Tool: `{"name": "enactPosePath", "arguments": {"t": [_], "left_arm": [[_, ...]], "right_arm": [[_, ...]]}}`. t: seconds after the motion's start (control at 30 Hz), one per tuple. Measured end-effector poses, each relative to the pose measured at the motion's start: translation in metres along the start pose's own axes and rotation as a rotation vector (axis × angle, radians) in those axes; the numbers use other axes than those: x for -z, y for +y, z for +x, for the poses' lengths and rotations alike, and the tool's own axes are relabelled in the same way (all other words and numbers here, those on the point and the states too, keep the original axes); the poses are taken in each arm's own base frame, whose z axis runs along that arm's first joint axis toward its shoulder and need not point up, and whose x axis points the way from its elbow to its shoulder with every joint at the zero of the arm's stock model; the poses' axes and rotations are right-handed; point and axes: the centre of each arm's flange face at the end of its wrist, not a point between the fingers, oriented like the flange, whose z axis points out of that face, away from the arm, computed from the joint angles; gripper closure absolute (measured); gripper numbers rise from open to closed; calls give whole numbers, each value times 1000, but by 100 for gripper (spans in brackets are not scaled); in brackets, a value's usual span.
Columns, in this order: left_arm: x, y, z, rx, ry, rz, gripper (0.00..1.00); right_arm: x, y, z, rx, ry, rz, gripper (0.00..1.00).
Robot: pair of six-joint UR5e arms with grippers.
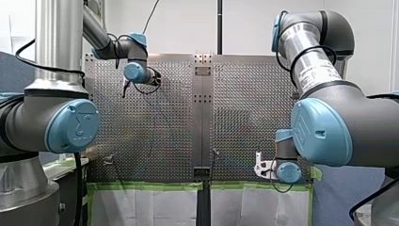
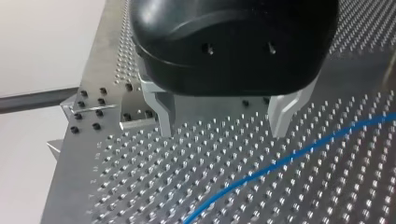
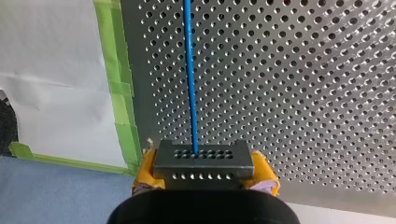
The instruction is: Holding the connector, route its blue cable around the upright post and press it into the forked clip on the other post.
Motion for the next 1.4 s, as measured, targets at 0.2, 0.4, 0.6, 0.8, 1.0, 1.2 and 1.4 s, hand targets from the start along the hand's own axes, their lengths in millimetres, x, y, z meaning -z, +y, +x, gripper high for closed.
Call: {"name": "enactPosePath", "arguments": {"t": [0.2,0.4,0.6,0.8,1.0,1.2,1.4], "left_arm": [[-6,5,-4,-56,-46,-64,0],[-12,9,-10,-81,-101,-108,0],[-16,8,-16,-79,-153,-120,0],[-17,4,-21,-73,-198,-124,0],[-13,1,-16,-77,-197,-148,0],[-9,-1,-7,-100,-168,-176,0],[-11,-5,3,-143,-141,-191,0]], "right_arm": [[0,1,0,0,0,-1,100],[0,1,0,0,0,-1,100],[0,1,0,0,-1,-1,100],[0,2,0,-2,-1,-3,100],[-1,3,0,-3,-2,-4,100],[-1,3,0,-4,-1,-3,100],[-1,3,0,-4,-1,-2,100]]}}
